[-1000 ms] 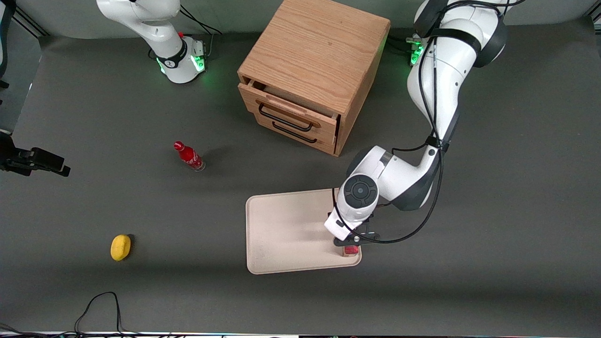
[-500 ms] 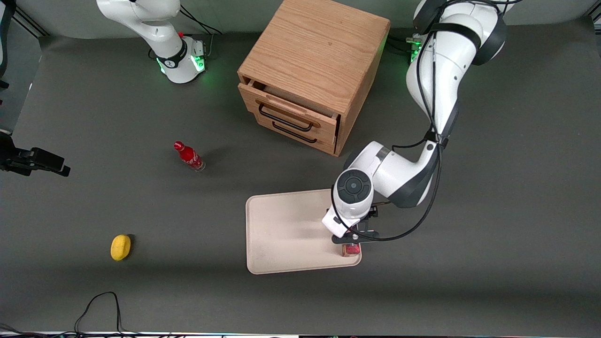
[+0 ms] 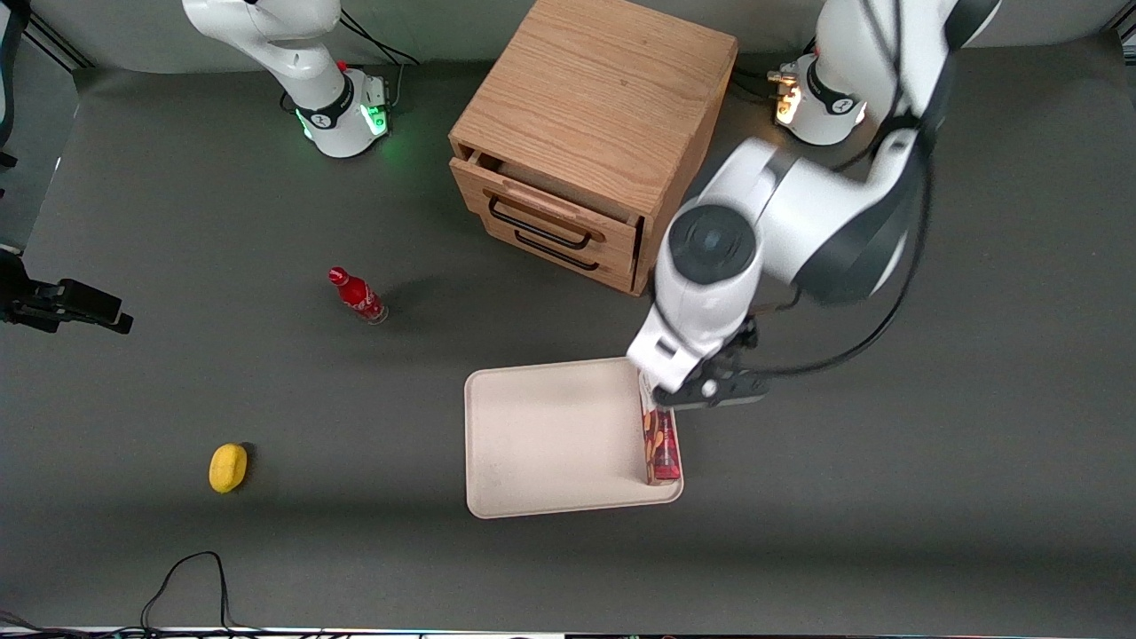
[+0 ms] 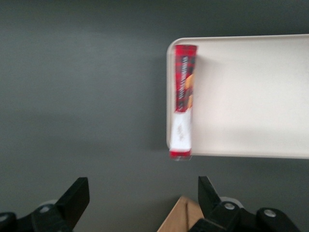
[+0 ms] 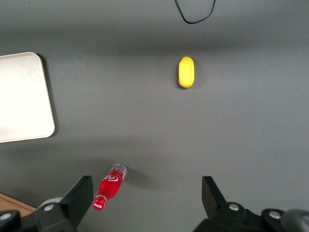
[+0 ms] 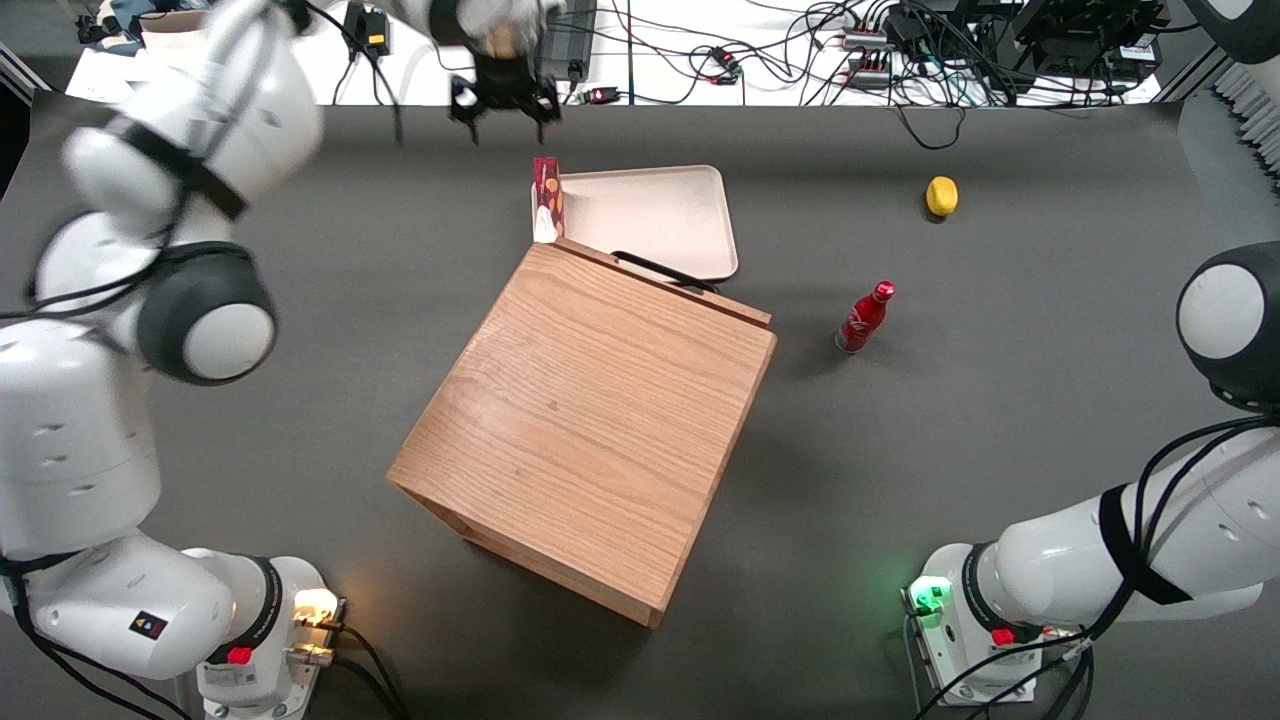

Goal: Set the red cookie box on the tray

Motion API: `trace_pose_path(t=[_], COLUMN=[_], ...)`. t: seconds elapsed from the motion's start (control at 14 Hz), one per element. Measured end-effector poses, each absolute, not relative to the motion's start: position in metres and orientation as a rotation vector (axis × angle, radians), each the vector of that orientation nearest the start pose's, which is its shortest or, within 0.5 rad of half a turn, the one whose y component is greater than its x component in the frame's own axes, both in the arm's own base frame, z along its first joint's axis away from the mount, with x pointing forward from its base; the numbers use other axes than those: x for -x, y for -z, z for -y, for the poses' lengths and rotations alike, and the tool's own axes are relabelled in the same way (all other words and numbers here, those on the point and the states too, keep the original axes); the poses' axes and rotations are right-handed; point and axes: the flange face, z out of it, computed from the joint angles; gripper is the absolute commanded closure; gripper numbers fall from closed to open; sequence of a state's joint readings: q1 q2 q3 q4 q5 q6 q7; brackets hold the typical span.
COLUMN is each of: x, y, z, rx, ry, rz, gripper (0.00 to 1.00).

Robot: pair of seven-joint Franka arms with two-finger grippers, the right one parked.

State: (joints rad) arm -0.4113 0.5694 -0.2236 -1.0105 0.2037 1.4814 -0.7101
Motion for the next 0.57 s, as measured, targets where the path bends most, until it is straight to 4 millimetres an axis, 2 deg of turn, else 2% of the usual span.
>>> trace_pose_path(t=[0.14, 0.21, 0.36, 0.57], x=[-0.583, -0.578, -0.577, -0.582], y=[-0.581, -0.596, -0.610, -0.626], z=[0.321, 0.301, 0.253, 0.154], rx=[2.985, 2.971, 2.954, 2.974], ry=[-0.043, -0.056, -0.088, -0.146], rz=[0.227, 0.237, 0.209, 0.142], gripper=[0.00, 0.00, 0.00, 0.00])
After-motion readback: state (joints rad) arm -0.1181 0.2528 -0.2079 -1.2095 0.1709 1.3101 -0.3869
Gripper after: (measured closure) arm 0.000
